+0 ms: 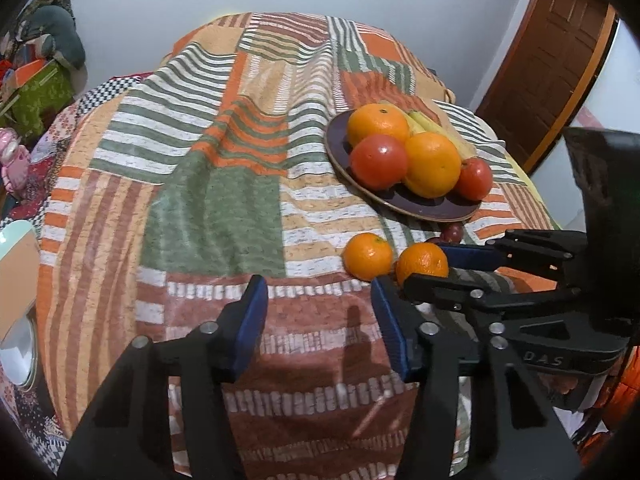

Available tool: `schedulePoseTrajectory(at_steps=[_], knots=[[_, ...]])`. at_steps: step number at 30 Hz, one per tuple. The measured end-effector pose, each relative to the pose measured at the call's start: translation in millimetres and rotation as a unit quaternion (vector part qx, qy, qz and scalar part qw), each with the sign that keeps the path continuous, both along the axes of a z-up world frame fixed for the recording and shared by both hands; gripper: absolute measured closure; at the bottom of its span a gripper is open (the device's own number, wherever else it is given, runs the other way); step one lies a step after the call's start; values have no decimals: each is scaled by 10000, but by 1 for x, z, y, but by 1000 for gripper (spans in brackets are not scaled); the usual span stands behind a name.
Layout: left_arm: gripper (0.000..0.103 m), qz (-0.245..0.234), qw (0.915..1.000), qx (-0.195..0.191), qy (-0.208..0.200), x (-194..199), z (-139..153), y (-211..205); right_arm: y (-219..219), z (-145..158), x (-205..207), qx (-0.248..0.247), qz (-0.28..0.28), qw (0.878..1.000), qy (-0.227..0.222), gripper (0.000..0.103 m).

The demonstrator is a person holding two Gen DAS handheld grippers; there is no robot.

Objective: Organize fruits
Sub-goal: 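Grasp a mandarin with the left gripper while the right grasps another mandarin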

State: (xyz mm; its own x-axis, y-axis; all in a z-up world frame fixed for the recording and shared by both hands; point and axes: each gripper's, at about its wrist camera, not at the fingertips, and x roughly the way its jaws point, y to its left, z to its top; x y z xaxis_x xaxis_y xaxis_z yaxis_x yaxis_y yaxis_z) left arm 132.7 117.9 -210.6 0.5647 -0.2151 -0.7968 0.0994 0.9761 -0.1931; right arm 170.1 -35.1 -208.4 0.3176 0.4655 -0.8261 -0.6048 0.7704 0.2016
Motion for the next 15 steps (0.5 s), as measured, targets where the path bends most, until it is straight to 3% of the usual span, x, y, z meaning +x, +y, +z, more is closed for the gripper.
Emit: schedulePoseTrajectory(at_steps=[8,15], knots=[[55,-278,9996,-71,65,20,-4,-24,-35,21,10,171,-417,9987,-244,68],[57,-403,9987,149,268,36,-20,-42,-67,28,17,246,-782,9961,-318,68]])
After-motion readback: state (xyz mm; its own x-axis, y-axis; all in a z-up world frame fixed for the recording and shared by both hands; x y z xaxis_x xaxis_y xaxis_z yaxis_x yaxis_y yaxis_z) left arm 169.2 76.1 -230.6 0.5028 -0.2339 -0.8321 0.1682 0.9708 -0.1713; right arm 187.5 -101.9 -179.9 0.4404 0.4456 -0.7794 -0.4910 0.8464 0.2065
